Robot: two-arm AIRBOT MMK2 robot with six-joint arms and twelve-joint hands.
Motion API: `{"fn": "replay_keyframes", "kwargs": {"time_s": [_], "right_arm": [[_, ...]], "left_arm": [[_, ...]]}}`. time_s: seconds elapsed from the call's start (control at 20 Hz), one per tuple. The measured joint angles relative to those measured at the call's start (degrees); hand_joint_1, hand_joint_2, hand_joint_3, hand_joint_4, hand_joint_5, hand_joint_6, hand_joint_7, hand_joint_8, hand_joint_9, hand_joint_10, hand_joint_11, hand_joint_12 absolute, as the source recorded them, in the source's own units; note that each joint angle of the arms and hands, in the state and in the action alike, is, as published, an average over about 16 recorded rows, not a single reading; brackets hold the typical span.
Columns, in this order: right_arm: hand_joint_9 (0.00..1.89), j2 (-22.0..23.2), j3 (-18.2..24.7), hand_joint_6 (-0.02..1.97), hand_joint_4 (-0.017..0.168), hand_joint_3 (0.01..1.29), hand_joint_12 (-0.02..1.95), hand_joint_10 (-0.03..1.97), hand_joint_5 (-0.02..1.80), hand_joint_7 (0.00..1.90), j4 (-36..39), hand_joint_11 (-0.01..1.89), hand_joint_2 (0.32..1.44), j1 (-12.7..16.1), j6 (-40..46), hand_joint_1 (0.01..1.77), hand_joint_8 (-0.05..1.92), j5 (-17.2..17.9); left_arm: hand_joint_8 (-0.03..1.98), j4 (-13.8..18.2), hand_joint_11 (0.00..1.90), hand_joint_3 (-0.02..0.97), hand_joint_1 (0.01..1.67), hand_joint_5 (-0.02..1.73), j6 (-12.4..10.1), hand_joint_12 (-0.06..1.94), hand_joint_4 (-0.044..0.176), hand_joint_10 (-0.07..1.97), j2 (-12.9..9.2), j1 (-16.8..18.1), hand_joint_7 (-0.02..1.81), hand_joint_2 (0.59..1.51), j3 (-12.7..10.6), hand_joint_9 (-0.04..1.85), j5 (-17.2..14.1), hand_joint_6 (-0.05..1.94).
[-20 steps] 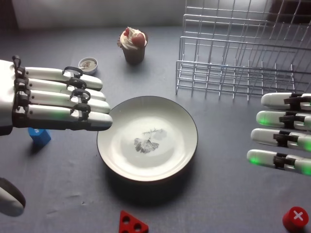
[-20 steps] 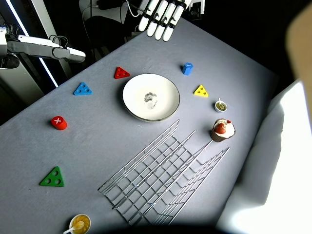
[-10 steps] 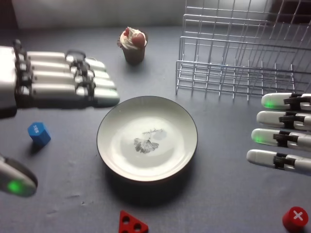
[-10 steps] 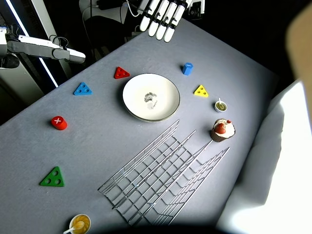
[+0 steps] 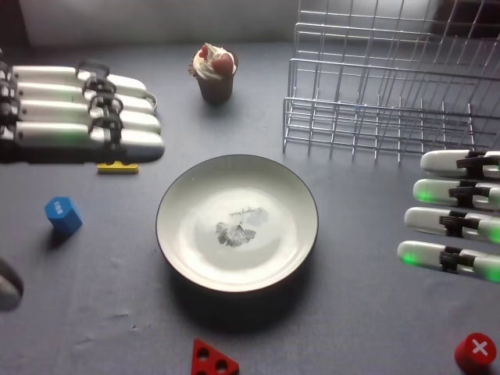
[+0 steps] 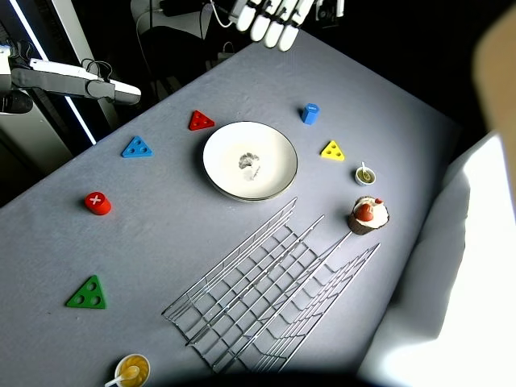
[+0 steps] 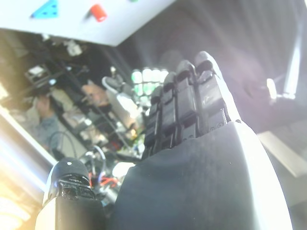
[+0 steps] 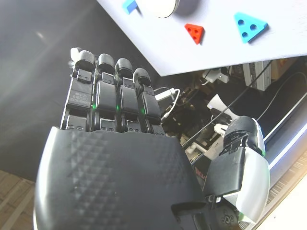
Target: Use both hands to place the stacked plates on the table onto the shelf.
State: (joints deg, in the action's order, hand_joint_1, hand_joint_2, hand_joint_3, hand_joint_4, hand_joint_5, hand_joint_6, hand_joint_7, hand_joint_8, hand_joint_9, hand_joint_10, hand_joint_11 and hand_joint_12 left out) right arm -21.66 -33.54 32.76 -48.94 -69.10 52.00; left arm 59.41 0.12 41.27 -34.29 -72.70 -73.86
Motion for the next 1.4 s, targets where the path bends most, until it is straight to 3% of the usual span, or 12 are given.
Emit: {"fn": "replay_keyframes", "kwargs": {"time_s": [0.35,0.7,1.05,1.4], "right_arm": [[0.18,0.0,0.0,0.02,0.006,0.02,0.02,0.0,0.16,0.18,0.0,0.15,0.87,0.0,0.0,0.02,0.01,0.0],[0.17,0.0,0.0,0.02,0.006,0.02,0.02,0.0,0.15,0.18,0.2,0.15,0.87,0.0,0.0,0.02,0.01,0.0],[0.18,0.0,0.0,0.02,0.006,0.02,0.02,0.0,0.14,0.19,0.4,0.15,0.88,0.0,0.0,0.02,0.01,0.0],[0.19,0.0,0.0,0.02,0.006,0.02,0.02,0.0,0.17,0.2,-0.4,0.16,0.89,0.0,0.0,0.02,0.01,-0.1]], "left_arm": [[-0.01,4.9,0.11,0.012,0.03,0.12,0.0,0.05,0.003,0.01,0.1,0.9,0.16,1.021,-0.4,0.16,-0.7,0.01],[-0.01,9.1,0.12,0.012,0.03,0.13,0.0,0.05,0.003,0.01,1.5,1.0,0.17,1.023,0.8,0.17,2.2,0.01],[-0.01,11.5,0.12,0.012,0.03,0.12,0.0,0.05,0.003,0.01,4.7,-0.4,0.16,1.02,1.6,0.16,7.2,0.01],[-0.01,12.2,0.12,0.012,0.03,0.12,0.0,0.04,0.003,0.01,9.0,-1.3,0.17,1.018,0.6,0.17,11.9,0.01]]}}
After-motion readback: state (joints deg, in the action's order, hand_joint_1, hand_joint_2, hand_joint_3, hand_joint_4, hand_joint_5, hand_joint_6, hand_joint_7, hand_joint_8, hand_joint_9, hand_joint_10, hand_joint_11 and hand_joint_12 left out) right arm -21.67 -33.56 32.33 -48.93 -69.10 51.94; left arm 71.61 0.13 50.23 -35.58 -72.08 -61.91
